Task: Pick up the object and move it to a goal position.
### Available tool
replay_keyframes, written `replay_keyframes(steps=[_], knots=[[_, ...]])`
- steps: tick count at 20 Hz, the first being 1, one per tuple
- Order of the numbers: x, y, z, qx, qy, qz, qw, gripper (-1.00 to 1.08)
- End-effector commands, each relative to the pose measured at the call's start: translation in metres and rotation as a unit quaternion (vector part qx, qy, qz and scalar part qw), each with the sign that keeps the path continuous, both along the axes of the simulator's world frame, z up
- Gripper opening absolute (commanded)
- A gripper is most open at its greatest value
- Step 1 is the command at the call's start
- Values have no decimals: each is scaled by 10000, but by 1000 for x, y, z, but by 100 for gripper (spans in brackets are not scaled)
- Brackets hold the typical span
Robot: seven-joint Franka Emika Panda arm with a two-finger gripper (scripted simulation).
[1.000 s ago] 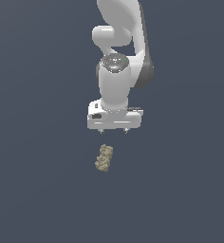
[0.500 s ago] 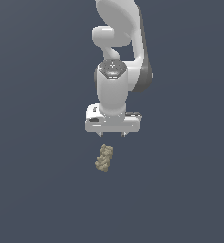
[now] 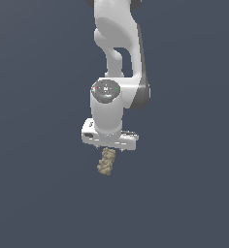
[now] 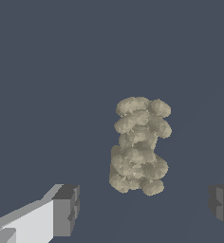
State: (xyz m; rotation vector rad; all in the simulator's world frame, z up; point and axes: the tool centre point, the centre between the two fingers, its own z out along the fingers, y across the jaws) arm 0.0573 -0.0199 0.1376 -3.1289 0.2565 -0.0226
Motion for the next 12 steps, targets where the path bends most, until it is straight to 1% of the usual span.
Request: replay_keyframes(steps=[1,7,12], knots=[[7,-5,-8,1,26,-197,9998,100],[17,-13,-21,0,65,-470,9989,100],[17,-14,-23,-1,74,-504,9987,100]])
